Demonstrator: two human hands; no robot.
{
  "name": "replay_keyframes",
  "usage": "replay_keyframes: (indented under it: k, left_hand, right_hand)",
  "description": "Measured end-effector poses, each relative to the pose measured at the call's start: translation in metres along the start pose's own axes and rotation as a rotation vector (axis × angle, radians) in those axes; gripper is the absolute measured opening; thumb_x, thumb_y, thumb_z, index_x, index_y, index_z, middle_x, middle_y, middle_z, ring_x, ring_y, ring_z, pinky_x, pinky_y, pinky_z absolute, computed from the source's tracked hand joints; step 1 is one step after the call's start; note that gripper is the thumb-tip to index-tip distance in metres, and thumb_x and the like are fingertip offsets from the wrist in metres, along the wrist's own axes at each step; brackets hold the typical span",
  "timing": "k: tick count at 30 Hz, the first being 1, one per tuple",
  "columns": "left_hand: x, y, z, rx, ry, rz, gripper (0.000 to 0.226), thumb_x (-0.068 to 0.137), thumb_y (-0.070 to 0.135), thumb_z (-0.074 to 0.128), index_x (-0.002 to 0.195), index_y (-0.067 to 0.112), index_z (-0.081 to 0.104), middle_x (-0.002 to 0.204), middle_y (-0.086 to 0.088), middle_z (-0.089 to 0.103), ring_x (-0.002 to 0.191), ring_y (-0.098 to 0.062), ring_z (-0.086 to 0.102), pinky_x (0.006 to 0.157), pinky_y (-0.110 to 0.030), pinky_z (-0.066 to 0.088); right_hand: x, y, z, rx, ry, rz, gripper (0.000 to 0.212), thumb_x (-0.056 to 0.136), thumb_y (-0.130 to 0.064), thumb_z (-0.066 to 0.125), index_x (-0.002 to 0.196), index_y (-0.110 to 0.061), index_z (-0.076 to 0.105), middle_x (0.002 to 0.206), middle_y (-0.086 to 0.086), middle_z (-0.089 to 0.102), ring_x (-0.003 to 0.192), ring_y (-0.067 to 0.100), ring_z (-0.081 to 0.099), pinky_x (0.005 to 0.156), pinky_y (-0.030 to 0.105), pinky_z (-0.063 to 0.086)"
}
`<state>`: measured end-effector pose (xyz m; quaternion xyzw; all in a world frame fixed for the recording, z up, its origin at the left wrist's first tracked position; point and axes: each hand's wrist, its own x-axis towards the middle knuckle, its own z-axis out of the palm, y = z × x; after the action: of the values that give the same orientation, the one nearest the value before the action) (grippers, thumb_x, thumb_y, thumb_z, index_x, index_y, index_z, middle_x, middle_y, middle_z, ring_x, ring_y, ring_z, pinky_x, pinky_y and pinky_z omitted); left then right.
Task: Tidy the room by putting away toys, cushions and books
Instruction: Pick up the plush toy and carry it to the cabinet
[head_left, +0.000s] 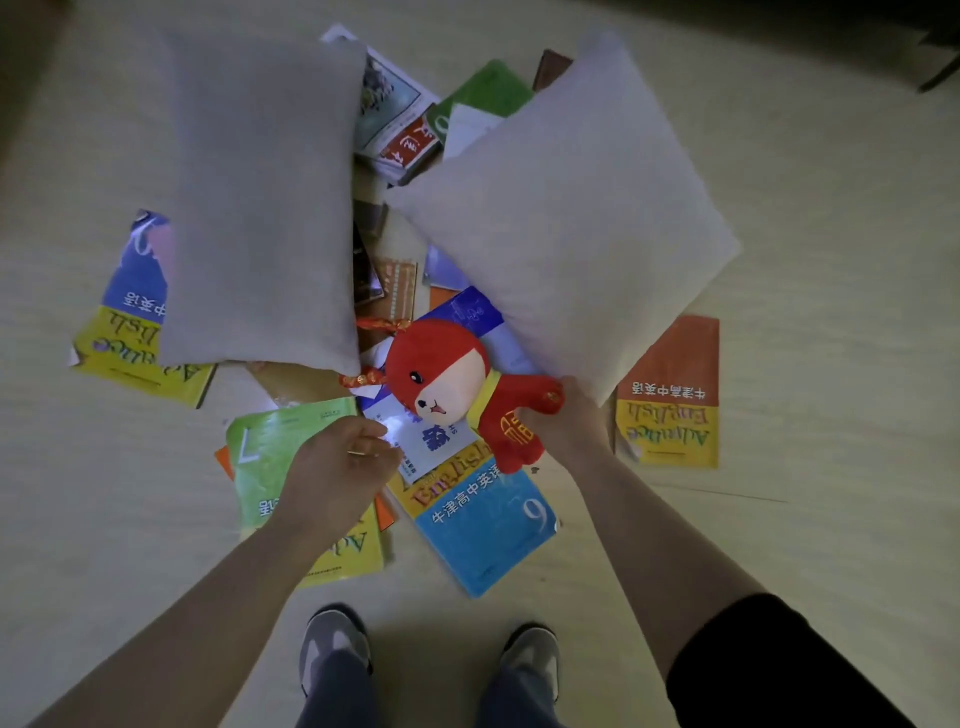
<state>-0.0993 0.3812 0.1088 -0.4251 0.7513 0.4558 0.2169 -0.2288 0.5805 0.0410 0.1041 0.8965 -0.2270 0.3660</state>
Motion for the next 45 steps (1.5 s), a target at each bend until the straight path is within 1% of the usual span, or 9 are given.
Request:
replay_keyframes:
  k: [5, 11, 16, 20, 27, 34, 38, 42, 45]
  left_hand:
    - [0.014, -0.013, 0.014, -0.026, -0.007, -0.018, 0.020, 0.085, 0.021, 0.069, 0.104, 0.018, 0.066, 0.089, 0.012, 0.066, 0.078, -0.001, 0.060, 0.060, -0.012, 0.039]
    - [0.019, -0.017, 0.011, -0.024, -0.024, -0.027, 0.020, 0.084, 0.019, 0.069, 0.104, 0.016, 0.066, 0.092, 0.007, 0.068, 0.080, -0.003, 0.063, 0.060, -0.012, 0.040]
    - [-0.017, 0.004, -0.009, 0.047, -0.010, -0.014, 0.019, 0.086, 0.020, 0.066, 0.105, 0.017, 0.065, 0.088, 0.014, 0.063, 0.077, 0.002, 0.057, 0.055, -0.007, 0.036]
    - [-0.072, 0.038, -0.032, 0.029, -0.018, -0.014, 0.017, 0.087, 0.016, 0.065, 0.104, 0.012, 0.064, 0.082, 0.013, 0.060, 0.063, 0.003, 0.057, 0.049, -0.002, 0.039]
    - [-0.178, 0.106, -0.085, -0.047, -0.008, 0.012, 0.019, 0.086, 0.013, 0.065, 0.105, 0.010, 0.065, 0.083, 0.007, 0.064, 0.071, -0.003, 0.057, 0.055, -0.009, 0.038]
    - [-0.286, 0.181, -0.134, -0.067, -0.022, 0.135, 0.019, 0.087, 0.013, 0.065, 0.106, 0.009, 0.064, 0.089, 0.002, 0.065, 0.072, -0.001, 0.056, 0.051, -0.002, 0.038]
    - [-0.339, 0.213, -0.157, -0.075, -0.068, 0.234, 0.015, 0.087, 0.016, 0.065, 0.102, 0.016, 0.062, 0.090, 0.007, 0.065, 0.078, -0.003, 0.058, 0.049, -0.006, 0.041]
    - [-0.380, 0.235, -0.182, -0.014, -0.128, 0.375, 0.015, 0.087, 0.018, 0.066, 0.100, 0.021, 0.061, 0.092, 0.009, 0.066, 0.090, -0.011, 0.062, 0.059, -0.012, 0.038]
    - [-0.403, 0.248, -0.196, 0.024, -0.194, 0.484, 0.014, 0.087, 0.017, 0.066, 0.101, 0.019, 0.063, 0.094, 0.005, 0.068, 0.080, -0.009, 0.063, 0.053, -0.011, 0.043]
  right_hand:
    - [0.021, 0.008, 0.026, 0.063, 0.004, 0.037, 0.074, 0.071, -0.038, 0.079, 0.133, -0.018, 0.041, 0.123, 0.007, 0.054, 0.114, 0.029, 0.053, 0.091, 0.042, 0.051]
    - [0.014, 0.017, 0.041, 0.124, 0.077, 0.006, 0.050, 0.076, -0.028, 0.073, 0.118, -0.018, 0.048, 0.115, 0.011, 0.055, 0.095, 0.028, 0.059, 0.076, 0.032, 0.048]
    - [-0.048, 0.011, 0.026, 0.246, 0.063, 0.055, 0.042, 0.073, -0.032, 0.074, 0.106, -0.025, 0.049, 0.100, 0.004, 0.064, 0.089, 0.024, 0.063, 0.073, 0.035, 0.053]
    - [-0.108, 0.003, -0.012, 0.303, 0.045, 0.153, 0.048, 0.072, -0.040, 0.074, 0.110, -0.020, 0.053, 0.100, 0.006, 0.064, 0.088, 0.026, 0.062, 0.071, 0.031, 0.048]
    - [-0.221, -0.024, -0.117, 0.440, 0.120, 0.165, 0.036, 0.073, -0.035, 0.077, 0.095, -0.022, 0.051, 0.088, 0.001, 0.065, 0.083, 0.024, 0.063, 0.078, 0.042, 0.055]
    - [-0.338, -0.056, -0.232, 0.561, 0.233, 0.103, 0.036, 0.072, -0.031, 0.080, 0.092, -0.024, 0.050, 0.081, -0.006, 0.063, 0.081, 0.023, 0.065, 0.076, 0.050, 0.056]
    - [-0.404, -0.069, -0.277, 0.638, 0.321, 0.061, 0.035, 0.072, -0.031, 0.080, 0.094, -0.026, 0.053, 0.086, -0.005, 0.065, 0.083, 0.019, 0.066, 0.078, 0.048, 0.056]
    - [-0.475, -0.072, -0.301, 0.732, 0.428, 0.062, 0.032, 0.074, -0.030, 0.079, 0.090, -0.026, 0.052, 0.084, -0.006, 0.065, 0.078, 0.013, 0.064, 0.076, 0.045, 0.057]
    - [-0.523, -0.067, -0.307, 0.808, 0.532, 0.087, 0.031, 0.076, -0.029, 0.079, 0.085, -0.025, 0.050, 0.079, -0.007, 0.063, 0.072, 0.009, 0.062, 0.067, 0.036, 0.056]
